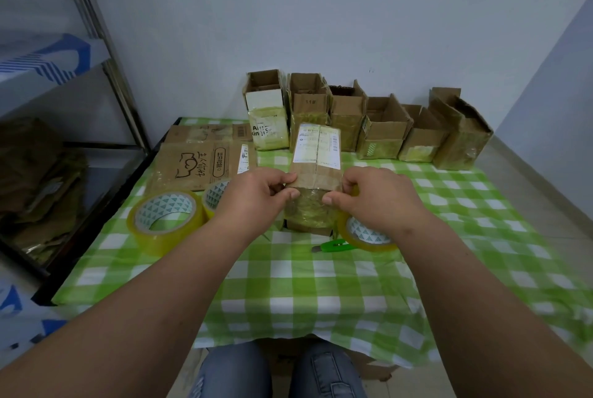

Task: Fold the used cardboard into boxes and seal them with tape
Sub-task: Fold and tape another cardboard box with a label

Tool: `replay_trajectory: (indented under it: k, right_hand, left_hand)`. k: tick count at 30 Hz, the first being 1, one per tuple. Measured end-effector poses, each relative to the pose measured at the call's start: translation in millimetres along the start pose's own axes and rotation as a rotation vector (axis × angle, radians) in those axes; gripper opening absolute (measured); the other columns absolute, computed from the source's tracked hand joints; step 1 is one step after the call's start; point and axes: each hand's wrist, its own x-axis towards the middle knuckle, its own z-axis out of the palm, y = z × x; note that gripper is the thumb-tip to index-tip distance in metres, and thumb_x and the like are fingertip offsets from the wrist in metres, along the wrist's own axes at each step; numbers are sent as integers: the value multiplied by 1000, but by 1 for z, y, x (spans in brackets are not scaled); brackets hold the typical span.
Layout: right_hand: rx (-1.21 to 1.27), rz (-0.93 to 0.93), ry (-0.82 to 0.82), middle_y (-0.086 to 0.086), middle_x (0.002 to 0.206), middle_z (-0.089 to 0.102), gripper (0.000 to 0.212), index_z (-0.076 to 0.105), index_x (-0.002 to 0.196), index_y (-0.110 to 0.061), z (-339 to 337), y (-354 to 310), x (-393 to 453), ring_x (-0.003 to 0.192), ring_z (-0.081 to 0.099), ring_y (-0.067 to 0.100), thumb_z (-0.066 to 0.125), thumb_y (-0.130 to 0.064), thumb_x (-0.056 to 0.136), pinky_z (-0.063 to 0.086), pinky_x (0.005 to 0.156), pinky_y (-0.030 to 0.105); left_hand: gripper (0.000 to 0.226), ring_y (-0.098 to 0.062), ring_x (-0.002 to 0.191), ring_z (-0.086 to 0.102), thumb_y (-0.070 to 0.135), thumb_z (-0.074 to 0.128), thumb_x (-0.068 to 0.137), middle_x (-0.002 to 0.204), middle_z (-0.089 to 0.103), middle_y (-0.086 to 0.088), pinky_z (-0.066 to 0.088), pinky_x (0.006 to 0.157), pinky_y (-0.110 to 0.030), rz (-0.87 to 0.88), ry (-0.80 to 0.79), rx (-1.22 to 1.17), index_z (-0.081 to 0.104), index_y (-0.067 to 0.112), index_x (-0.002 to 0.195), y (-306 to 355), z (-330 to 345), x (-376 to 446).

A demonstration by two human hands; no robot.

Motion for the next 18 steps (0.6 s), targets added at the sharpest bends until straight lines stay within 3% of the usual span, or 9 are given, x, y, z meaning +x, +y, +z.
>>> replay_trajectory:
  k: [7,13,16,18]
  right_hand:
    - [-44,-26,45,-9,72,57,53,47,71,-26,1,-3,-4,78,55,17,49,-78,78,39,71,35]
    - [-65,-14,8,-9,73,53,48,42,70,-27,3,-2,-2,83,52,20,54,-72,82,36,72,36]
    - [-74,-38,-4,-9,75,54,45,42,73,-26,2,0,0,84,51,20,54,-68,85,35,73,37]
    - [-67,-58,-41,-9,75,53,42,41,73,-27,1,2,0,85,50,20,55,-64,87,34,74,37]
  left_hand:
    - [38,-15,81,58,50,77,77,84,57,12,49,69,-32,41,-32,176,60,27,102,12,3,1]
    - [38,-18,80,56,47,76,80,76,47,18,46,68,-32,53,-38,209,57,27,106,12,4,3]
    - [42,-16,83,55,43,71,85,87,54,14,50,75,-36,65,-68,182,54,37,123,10,3,-1]
    - [57,-14,92,53,44,65,90,103,55,9,49,81,-36,91,-110,208,41,51,141,9,4,-1]
